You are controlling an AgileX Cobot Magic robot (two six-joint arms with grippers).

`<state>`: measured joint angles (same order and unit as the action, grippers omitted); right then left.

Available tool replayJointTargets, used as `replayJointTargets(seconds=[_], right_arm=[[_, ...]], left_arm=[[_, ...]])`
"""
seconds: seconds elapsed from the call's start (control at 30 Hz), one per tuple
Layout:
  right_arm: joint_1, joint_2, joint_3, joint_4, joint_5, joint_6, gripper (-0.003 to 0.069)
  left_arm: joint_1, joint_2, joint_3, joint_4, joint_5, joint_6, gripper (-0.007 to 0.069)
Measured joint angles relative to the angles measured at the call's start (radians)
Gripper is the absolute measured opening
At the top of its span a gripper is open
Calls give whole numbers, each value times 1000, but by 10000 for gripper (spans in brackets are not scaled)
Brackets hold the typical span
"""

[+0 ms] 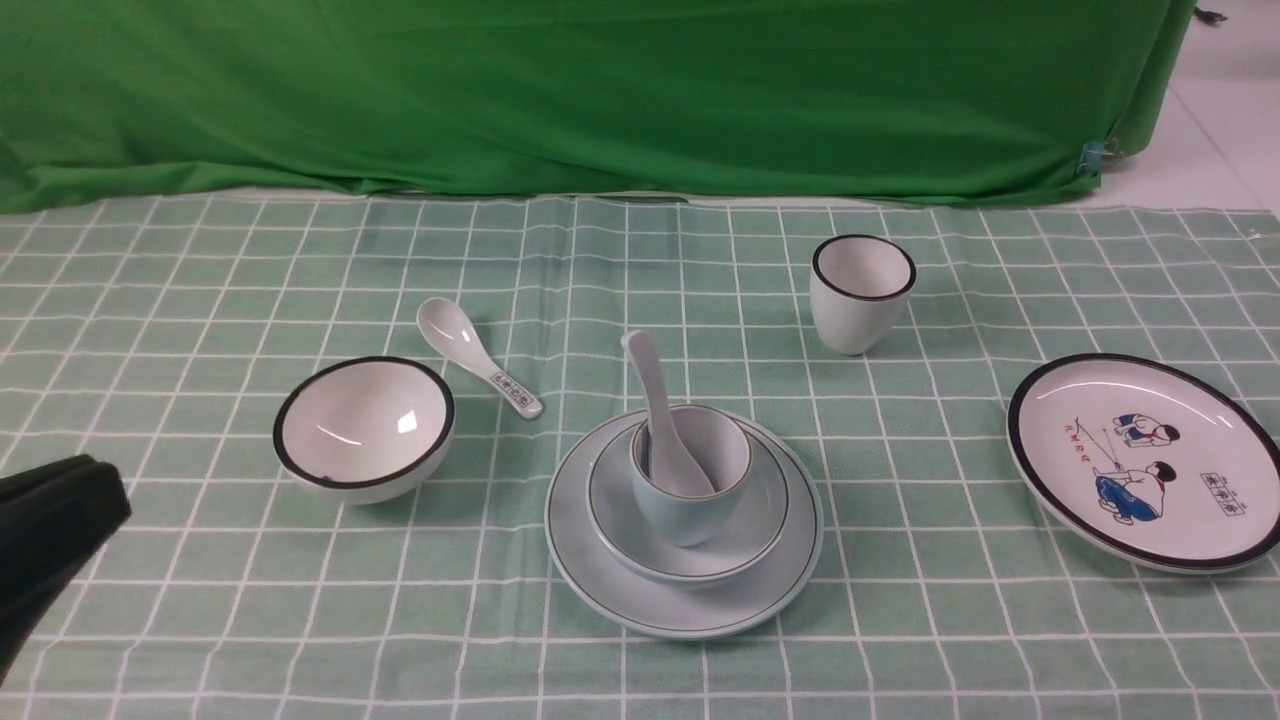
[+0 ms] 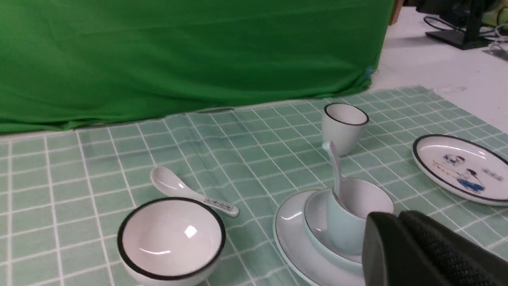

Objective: Place the bowls on the plates on the blue tablecloth, put the cups on the bowls, and place the spoons in the cups.

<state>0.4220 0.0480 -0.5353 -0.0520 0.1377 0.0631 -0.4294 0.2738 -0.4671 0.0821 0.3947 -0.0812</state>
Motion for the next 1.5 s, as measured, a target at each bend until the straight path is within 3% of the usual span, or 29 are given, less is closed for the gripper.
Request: replayJointTargets(seconds=[0.07,0.1,0.17,0.33,1.5], right_arm=[[0,0,0,0,0,0,129],[0,0,0,0,0,0,130],[0,0,0,0,0,0,136],[0,0,0,0,-1,0,144],[-4,-6,0,-1,15,-30,214]], left_arm=[[126,-84,100,-76,-62,115,11],[135,-90,109,-88,-74,132,11],[261,-168,223,-151,-153,196,11],[415,-271,440,-188,-207,217,11],[425,-273,474,-185,-171,227,12]])
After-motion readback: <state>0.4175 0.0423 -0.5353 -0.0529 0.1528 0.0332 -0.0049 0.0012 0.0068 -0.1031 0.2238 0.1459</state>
